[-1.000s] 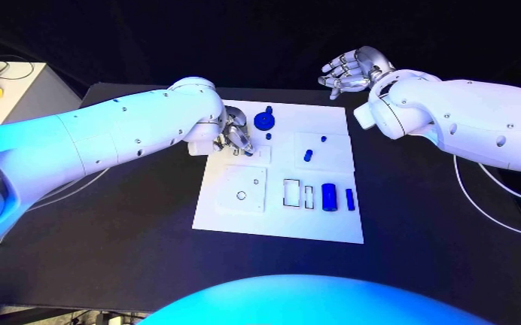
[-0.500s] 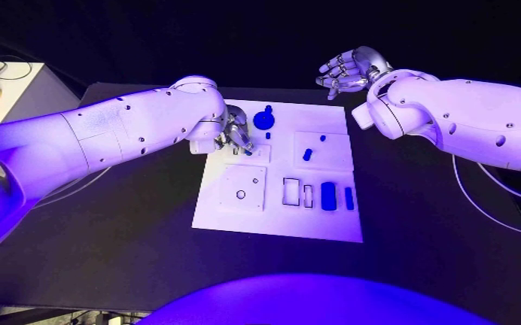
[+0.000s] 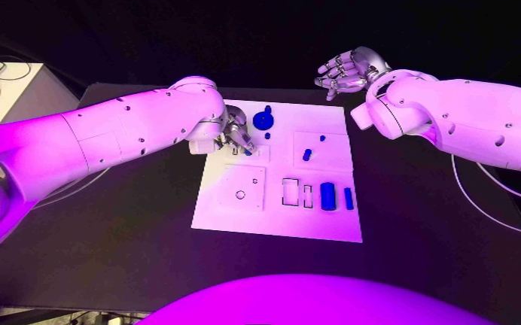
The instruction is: Assemble the parts on the task board
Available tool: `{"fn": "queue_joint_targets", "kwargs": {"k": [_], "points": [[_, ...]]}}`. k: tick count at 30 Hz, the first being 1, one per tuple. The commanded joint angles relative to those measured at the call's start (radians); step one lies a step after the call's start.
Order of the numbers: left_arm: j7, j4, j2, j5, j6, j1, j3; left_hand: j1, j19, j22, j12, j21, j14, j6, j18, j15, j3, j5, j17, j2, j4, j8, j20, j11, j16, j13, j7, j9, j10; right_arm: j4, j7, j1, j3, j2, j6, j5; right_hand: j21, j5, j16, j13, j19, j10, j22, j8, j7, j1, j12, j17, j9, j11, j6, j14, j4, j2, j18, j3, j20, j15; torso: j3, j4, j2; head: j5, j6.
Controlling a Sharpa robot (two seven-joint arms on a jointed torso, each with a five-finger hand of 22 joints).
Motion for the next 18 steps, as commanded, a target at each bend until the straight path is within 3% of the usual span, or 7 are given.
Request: {"fn": "queue_joint_targets", "kwargs": {"k": [1, 5, 18], "points": [[0.003, 0.003, 0.002, 0.002, 0.0, -0.005, -0.003, -0.015, 0.005, -0.001, 0.006, 0.0, 0.062, 0.017, -0.007, -0.008, -0.008, -0.005, 0.163, -0.004, -0.018, -0.012, -0.008, -0.003, 0.001, 0.002, -0.008, -0.008, -0.001, 0.002, 0.004, 0.0, 0.0, -0.001, 0.017, -0.007, -0.005, -0.003, -0.006, -0.001, -0.006, 0.0, -0.002, 0.002, 0.032, -0.008, -0.002, -0.002, -0.002, 0.005, -0.005, -0.005, 0.006, 0.0, 0.01, 0.001, 0.004, 0.0, -0.0003, 0.0001, -0.001, -0.001, 0.001], [0.003, 0.003, -0.001, 0.002, -0.003, -0.005, -0.004, -0.026, 0.005, -0.002, 0.007, -0.001, 0.061, 0.025, -0.007, -0.008, -0.063, -0.006, 0.162, -0.01, 0.013, -0.021, -0.008, -0.003, 0.0, 0.005, -0.007, -0.007, -0.003, 0.002, 0.004, 0.0, 0.0, -0.002, 0.018, -0.007, -0.005, -0.003, -0.006, -0.001, -0.006, 0.0, -0.002, 0.002, 0.032, -0.008, -0.002, -0.002, -0.002, 0.005, -0.005, -0.005, 0.006, 0.0, 0.01, 0.001, 0.004, 0.0, -0.0002, -0.0001, 0.0, -0.002, 0.003], [0.005, 0.009, -0.015, -0.005, -0.029, -0.005, -0.004, -0.027, 0.005, -0.003, 0.008, -0.002, 0.061, 0.028, -0.007, -0.008, -0.09, -0.008, 0.161, -0.015, 0.028, -0.026, -0.009, -0.003, 0.0, 0.008, -0.007, -0.006, -0.004, 0.002, 0.005, -0.002, 0.0, -0.005, 0.019, -0.007, -0.006, -0.004, -0.007, -0.002, -0.006, -0.001, -0.004, 0.001, 0.033, -0.008, -0.002, -0.003, -0.002, 0.005, -0.007, -0.006, 0.006, 0.0, 0.01, 0.001, 0.004, 0.0, -0.0016, 0.0007, 0.0, -0.003, 0.003]]}}
